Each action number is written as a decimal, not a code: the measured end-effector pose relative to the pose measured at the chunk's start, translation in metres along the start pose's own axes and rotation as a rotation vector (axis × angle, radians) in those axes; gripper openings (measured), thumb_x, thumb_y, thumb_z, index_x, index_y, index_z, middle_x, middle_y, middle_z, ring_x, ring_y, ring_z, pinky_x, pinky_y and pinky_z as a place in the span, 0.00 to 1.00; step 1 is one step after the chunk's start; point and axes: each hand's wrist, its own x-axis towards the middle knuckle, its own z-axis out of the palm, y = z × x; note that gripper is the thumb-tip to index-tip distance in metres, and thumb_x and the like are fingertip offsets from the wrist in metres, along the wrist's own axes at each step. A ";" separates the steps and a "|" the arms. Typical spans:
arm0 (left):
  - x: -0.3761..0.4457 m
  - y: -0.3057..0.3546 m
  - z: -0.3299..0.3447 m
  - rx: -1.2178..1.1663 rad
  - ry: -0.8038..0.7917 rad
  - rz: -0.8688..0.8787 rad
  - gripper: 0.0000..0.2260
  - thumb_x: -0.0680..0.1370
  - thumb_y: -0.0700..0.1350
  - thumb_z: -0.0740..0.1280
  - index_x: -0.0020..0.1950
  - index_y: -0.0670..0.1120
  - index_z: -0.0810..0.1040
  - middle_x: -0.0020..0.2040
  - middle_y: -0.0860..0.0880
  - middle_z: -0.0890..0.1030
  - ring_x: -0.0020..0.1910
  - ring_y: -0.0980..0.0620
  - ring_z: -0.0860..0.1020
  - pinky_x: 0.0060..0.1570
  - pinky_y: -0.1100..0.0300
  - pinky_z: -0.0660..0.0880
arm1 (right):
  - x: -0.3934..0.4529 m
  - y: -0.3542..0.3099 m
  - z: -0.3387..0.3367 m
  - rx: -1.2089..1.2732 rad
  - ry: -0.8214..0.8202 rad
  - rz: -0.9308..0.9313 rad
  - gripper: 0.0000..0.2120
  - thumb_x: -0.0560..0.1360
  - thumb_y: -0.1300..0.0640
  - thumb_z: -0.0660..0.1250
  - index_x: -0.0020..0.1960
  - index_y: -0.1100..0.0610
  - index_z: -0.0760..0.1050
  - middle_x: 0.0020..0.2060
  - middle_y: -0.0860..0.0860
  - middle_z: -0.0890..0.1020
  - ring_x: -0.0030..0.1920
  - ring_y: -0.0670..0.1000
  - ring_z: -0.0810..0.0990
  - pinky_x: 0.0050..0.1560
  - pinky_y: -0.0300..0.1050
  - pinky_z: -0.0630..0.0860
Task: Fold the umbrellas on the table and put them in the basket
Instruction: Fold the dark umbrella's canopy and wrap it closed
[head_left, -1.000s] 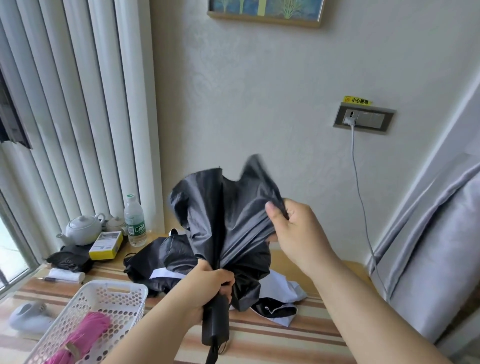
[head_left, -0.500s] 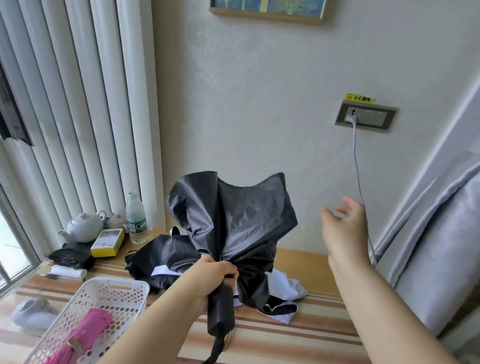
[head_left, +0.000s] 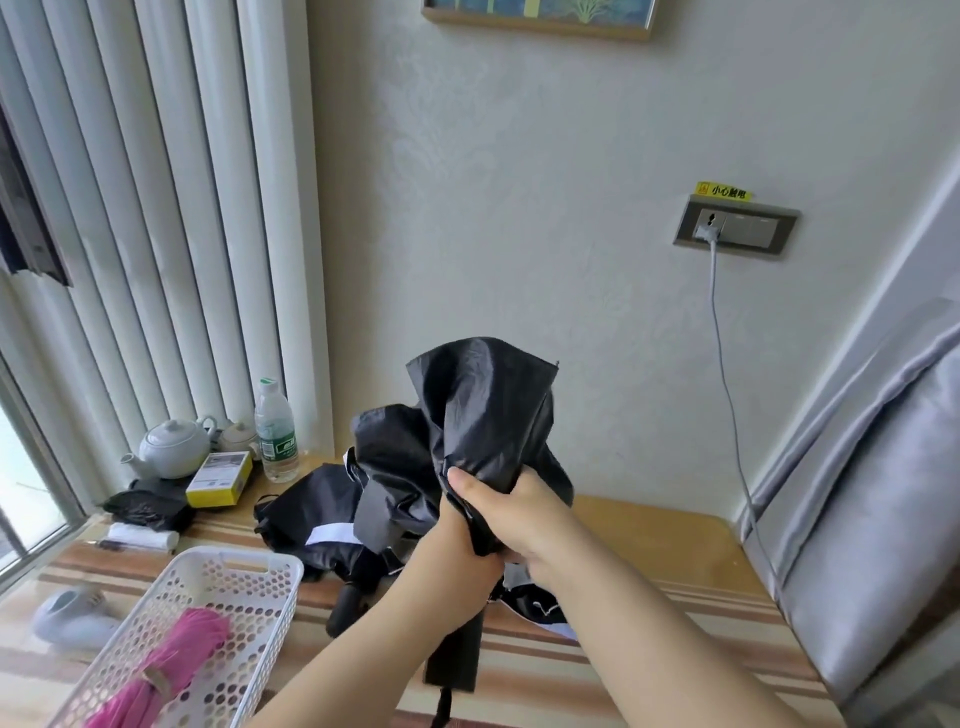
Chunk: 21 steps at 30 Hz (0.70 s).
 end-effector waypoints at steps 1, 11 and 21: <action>-0.005 0.003 -0.003 0.049 -0.044 0.019 0.30 0.75 0.39 0.65 0.67 0.61 0.52 0.60 0.52 0.75 0.52 0.59 0.73 0.45 0.69 0.70 | 0.004 0.004 0.002 0.055 0.038 -0.002 0.38 0.65 0.37 0.73 0.68 0.55 0.69 0.59 0.53 0.79 0.58 0.56 0.78 0.57 0.56 0.78; -0.028 0.028 -0.025 0.061 0.040 0.220 0.32 0.72 0.44 0.72 0.61 0.68 0.54 0.41 0.61 0.76 0.30 0.60 0.77 0.34 0.71 0.72 | 0.018 0.012 -0.008 0.567 0.185 -0.192 0.15 0.69 0.66 0.71 0.55 0.60 0.77 0.45 0.57 0.85 0.46 0.56 0.85 0.52 0.55 0.81; -0.013 0.043 -0.027 -0.046 -0.120 -0.051 0.16 0.75 0.53 0.70 0.55 0.43 0.72 0.43 0.49 0.84 0.37 0.56 0.83 0.45 0.53 0.81 | 0.020 0.014 -0.011 0.637 0.111 -0.221 0.17 0.72 0.62 0.72 0.59 0.57 0.75 0.50 0.55 0.84 0.50 0.57 0.84 0.54 0.60 0.80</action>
